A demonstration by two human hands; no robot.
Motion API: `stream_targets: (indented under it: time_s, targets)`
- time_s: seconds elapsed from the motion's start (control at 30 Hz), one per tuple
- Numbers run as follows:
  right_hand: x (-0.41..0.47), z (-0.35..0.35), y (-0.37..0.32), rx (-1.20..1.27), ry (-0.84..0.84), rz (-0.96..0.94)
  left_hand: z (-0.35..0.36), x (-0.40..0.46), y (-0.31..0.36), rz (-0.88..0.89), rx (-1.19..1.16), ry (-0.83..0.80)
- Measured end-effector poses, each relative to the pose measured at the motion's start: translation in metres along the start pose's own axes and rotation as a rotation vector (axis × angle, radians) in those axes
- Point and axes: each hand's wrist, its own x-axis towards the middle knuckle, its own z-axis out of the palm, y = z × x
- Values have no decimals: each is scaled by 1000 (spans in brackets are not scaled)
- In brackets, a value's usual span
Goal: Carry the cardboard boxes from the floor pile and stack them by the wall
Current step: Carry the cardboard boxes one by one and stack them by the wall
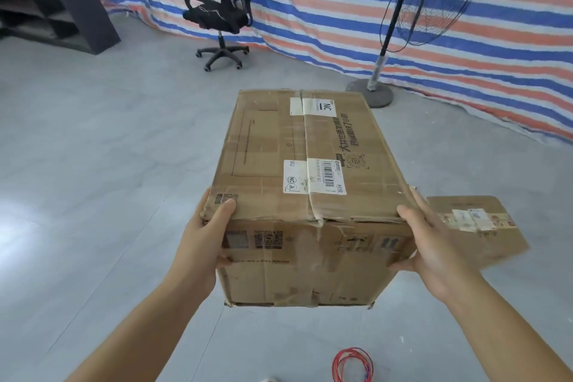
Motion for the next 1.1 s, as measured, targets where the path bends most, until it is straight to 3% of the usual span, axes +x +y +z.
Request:
stream_targets:
  time_s: [0.23, 0.47, 0.83, 1.1]
  targets:
    - [34, 117, -30, -140, -219, -42, -90, 23, 10, -10, -149, 214]
    - [88, 206, -47, -197, -391, 0, -136, 66, 21, -15, -200, 380]
    - [238, 348, -108, -315, -593, 51, -157, 220, 66, -36, -291, 562]
    - [321, 493, -158, -449, -776, 60, -208, 315, 98, -53, -386, 747]
